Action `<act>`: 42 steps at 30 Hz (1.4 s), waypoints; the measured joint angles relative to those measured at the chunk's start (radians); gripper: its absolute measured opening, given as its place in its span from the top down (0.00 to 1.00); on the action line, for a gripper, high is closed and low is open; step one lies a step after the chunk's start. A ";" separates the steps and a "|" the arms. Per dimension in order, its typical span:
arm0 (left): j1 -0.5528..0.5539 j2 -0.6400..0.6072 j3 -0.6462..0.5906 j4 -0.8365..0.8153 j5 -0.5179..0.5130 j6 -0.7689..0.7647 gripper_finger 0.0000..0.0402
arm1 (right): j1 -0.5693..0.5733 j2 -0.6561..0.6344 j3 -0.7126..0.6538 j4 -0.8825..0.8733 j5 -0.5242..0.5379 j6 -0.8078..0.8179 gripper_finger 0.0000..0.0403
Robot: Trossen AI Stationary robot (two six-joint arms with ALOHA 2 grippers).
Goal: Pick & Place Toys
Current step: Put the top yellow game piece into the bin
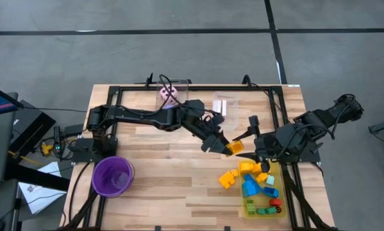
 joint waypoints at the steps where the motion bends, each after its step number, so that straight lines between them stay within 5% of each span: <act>1: 0.000 0.000 0.000 0.000 0.000 0.000 0.33 | 0.000 0.000 0.000 0.001 0.000 0.000 0.43; 9: 0.000 0.000 0.000 -0.003 0.004 -0.005 0.31 | 0.000 0.000 0.000 -0.001 -0.001 -0.009 0.68; 21: 0.030 -0.001 0.000 -0.055 -0.010 0.153 0.20 | -0.001 -0.005 -0.001 -0.047 -0.001 0.103 0.68; 37: 0.162 -0.121 -0.001 -0.187 0.015 0.380 0.19 | 0.045 -0.058 0.000 -0.473 -0.056 0.727 0.68; 42: 0.180 -0.231 -0.001 -0.243 -0.076 0.473 0.20 | 0.087 -0.051 0.000 -0.632 -0.076 0.916 0.68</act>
